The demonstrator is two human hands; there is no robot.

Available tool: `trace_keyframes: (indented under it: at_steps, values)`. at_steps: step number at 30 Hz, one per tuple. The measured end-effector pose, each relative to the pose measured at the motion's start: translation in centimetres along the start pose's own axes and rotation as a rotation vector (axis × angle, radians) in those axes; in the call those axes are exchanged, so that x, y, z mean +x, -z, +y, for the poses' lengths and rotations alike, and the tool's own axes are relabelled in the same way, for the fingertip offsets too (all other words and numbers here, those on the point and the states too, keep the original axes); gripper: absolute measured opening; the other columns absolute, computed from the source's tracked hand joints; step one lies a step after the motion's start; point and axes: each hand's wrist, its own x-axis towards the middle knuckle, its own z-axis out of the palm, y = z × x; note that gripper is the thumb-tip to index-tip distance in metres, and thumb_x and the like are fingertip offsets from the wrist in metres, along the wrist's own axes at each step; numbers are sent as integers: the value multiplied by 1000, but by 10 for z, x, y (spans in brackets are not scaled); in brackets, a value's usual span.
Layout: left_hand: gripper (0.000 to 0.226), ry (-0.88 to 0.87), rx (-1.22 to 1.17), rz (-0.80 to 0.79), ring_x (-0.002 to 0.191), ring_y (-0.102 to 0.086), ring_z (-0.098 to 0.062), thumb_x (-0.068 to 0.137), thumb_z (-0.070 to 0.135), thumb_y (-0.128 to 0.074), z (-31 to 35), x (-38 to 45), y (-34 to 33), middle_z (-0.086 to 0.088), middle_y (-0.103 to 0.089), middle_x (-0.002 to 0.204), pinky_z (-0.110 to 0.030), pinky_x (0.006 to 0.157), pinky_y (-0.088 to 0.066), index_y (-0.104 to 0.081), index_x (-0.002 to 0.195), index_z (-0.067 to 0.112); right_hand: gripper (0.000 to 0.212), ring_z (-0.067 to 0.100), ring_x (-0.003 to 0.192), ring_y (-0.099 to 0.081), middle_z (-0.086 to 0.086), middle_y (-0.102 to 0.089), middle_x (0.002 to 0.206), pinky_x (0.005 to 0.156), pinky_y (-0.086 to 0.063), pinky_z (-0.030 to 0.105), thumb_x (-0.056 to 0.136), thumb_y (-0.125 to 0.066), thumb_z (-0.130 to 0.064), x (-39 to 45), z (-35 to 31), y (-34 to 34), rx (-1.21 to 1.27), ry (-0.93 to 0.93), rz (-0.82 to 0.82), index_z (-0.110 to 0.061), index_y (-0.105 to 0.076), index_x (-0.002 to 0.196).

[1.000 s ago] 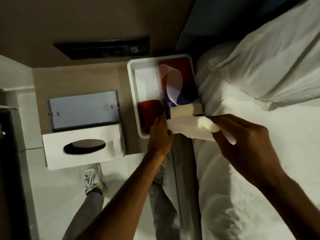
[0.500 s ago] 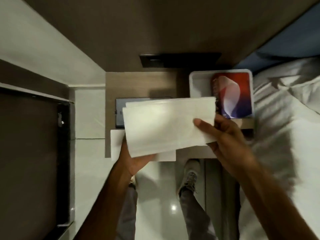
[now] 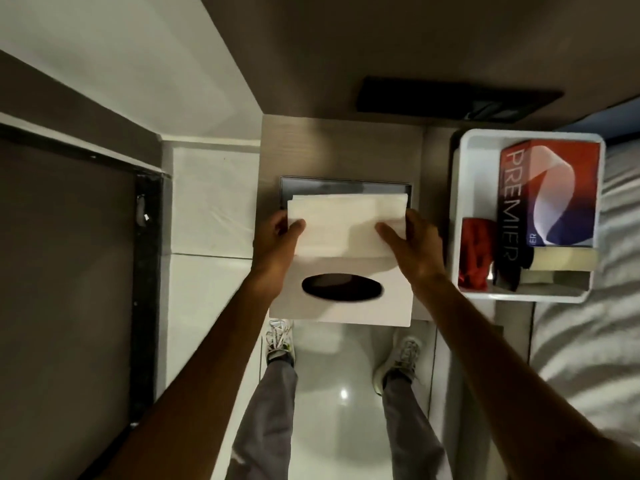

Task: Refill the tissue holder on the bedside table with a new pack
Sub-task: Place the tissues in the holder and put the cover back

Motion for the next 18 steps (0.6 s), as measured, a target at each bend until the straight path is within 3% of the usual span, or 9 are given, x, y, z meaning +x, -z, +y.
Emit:
trace_keyframes:
  at_steps: [2, 4, 9, 12, 15, 18]
  values:
    - [30, -68, 54, 38, 96, -65, -7, 99, 17, -66, 0, 13, -4, -3, -72, 115, -22, 84, -56, -67, 129, 14, 40, 17, 102, -71, -1, -74, 112, 93, -60, 38, 90, -76, -36, 9, -3, -6, -92, 6, 56, -16, -67, 123]
    - [34, -116, 91, 57, 87, -62, 6, 99, 17, -65, 3, 21, -9, 11, -69, 105, -9, 74, -46, -67, 133, 17, 48, 23, 112, -69, 5, -73, 122, 98, -58, 40, 91, -74, -40, 15, -6, -11, -154, -3, 87, -13, -63, 130]
    - [34, -139, 159, 94, 89, -59, -1, 101, 14, -62, 6, 24, -22, 4, -64, 112, 5, 59, -41, -64, 135, 11, 54, 33, 128, -58, 11, -64, 137, 106, -52, 47, 96, -65, -41, 24, -11, -16, -247, -39, 69, -11, -57, 140]
    - [37, -139, 175, 119, 103, -59, -8, 101, 9, -60, 4, 20, -25, -7, -68, 126, 11, 60, -37, -61, 138, 7, 56, 35, 132, -54, 14, -55, 144, 106, -49, 41, 98, -63, -38, 24, -15, -17, -364, -1, 42, -9, -51, 145]
    - [43, -177, 185, 126, 122, -64, -18, 101, 9, -60, 6, 11, -20, -11, -66, 140, 1, 80, -47, -57, 143, 6, 58, 33, 131, -53, 15, -52, 145, 99, -50, 37, 99, -62, -36, 18, -17, -12, -475, 82, 82, -11, -47, 148]
    - [42, -354, 314, 241, 127, -63, -27, 100, 10, -62, -4, -8, -7, -15, -64, 138, -30, 102, -55, -58, 142, 6, 52, 28, 127, -55, 13, -56, 140, 90, -47, 27, 100, -56, -39, 3, -11, 4, -569, 158, 206, -12, -51, 144]
